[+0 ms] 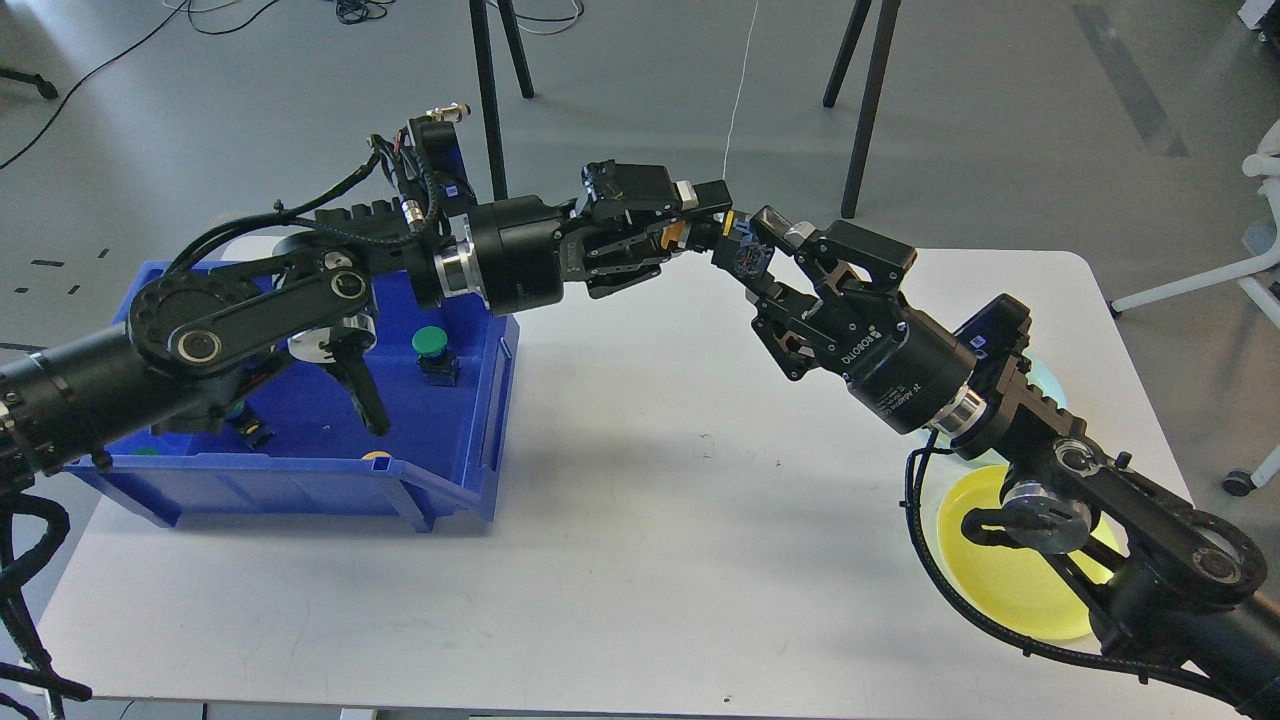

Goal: Pass button and place on color plate
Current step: 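Release the button from the left gripper and pull the right gripper away, then lower the button onto the yellow plate and open the right gripper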

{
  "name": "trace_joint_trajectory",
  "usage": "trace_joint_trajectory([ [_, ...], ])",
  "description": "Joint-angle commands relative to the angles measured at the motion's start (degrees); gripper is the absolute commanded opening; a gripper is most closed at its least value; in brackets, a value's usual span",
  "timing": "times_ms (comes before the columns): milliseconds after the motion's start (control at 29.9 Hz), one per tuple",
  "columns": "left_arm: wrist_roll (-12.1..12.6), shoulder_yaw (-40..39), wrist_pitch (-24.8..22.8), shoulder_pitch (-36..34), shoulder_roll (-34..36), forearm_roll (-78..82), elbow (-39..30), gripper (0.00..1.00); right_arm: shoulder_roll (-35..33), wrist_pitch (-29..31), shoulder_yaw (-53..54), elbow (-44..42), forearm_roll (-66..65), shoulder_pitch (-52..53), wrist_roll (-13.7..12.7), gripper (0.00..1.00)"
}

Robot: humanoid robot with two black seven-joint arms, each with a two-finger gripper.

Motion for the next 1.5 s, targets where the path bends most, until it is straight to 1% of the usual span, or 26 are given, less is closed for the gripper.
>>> trace_joint_trajectory([
  [0,-0.01,-0.02,0.00,0.09,-0.54,-0.07,-0.01,0.61,0.09,0.00,-0.44,-0.09,-0.01,-0.01,-0.16,0.04],
  [33,-0.01,-0.11,0.00,0.09,-0.54,-0.07,-0.01,0.66,0.09,0.00,-0.45,-0.09,-0.01,-0.01,-0.25,0.04],
  [100,-0.01,-0.11,0.00,0.09,-0.71,-0.25,-0.01,0.85,0.09,0.00,-0.53,-0.09,-0.01,-0.01,-0.25,0.03],
  [201,-0.01,-0.11,0.00,0.09,-0.71,-0.34,-0.01,0.87,-0.18,0.00,-0.45,-0.09,-0.01,-0.01,-0.25,0.03],
  [334,-0.01,-0.11,0.00,0.09,-0.71,-0.42,-0.01,0.93,-2.02,0.00,0.17,0.17,0.43,-0.62,0.02,0.03],
  [368,-0.01,-0.20,0.00,0.09,-0.71,-0.51,-0.01,0.95,-3.07,0.00,0.60,0.52,0.60,-0.88,0.10,0.03],
  [468,-0.01,-0.55,0.00,0.18,-0.80,-2.35,0.86,0.95,-6.85,0.00,4.37,2.71,0.87,-3.24,0.46,0.03],
  [602,-0.01,-0.99,0.00,0.00,-2.29,-5.43,4.99,0.95,-9.84,0.00,14.56,5.79,0.87,-13.08,0.54,0.03],
  [736,-0.01,-0.90,0.00,-0.17,-1.60,-5.26,5.61,0.99,-14.40,0.00,23.44,8.25,0.43,-25.55,0.54,0.03],
  [802,-0.01,-0.73,0.00,-0.44,-0.28,-5.17,6.40,1.00,-16.95,0.00,26.70,9.48,0.34,-32.75,0.54,0.03],
  [869,-0.01,-0.38,0.00,-0.79,1.65,-4.82,7.19,1.00,-18.63,-2.06,29.34,10.54,-0.45,-39.96,0.63,0.03],
  [936,-0.01,-0.11,0.00,-0.53,3.58,-3.77,7.29,1.00,-19.51,-5.48,31.89,11.94,-3.51,-47.17,1.16,0.03],
  [1003,-0.01,-0.11,0.00,-0.53,5.95,0.60,6.76,1.00,-19.51,-11.53,33.39,13.26,-8.95,-53.06,1.39,0.03],
  [1070,-0.01,-0.20,0.00,-0.44,9.81,5.79,5.63,1.00,-19.43,-18.21,33.30,14.32,-13.79,-57.03,1.39,0.03],
  [1137,-0.01,-0.11,0.00,-0.35,14.55,13.42,1.68,1.00,-19.08,-24.63,32.61,14.59,-18.45,-60.02,1.39,0.03],
  [1170,-0.01,-0.11,0.00,-0.35,16.75,17.46,-0.17,1.00,-19.07,-26.83,32.08,14.59,-19.25,-60.73,1.39,0.03],
  [1237,-0.01,0.59,3.28,-0.18,20.89,26.51,-2.90,1.00,-18.99,-31.14,30.76,14.15,-19.52,-61.09,1.39,0.03],
  [1304,-0.01,4.09,7.24,-0.44,23.36,33.64,-3.17,1.00,-18.64,-34.75,29.62,13.62,-19.61,-60.48,1.39,0.03],
  [1371,-0.01,9.01,10.32,-1.22,25.55,39.62,-2.21,1.00,-18.72,-37.39,28.04,12.57,-19.79,-59.86,1.39,0.03],
  [1471,-0.01,14.38,13.66,-1.84,26.09,46.23,2.35,1.00,-18.81,-39.59,24.27,10.81,-20.14,-56.53,1.39,0.03],
])
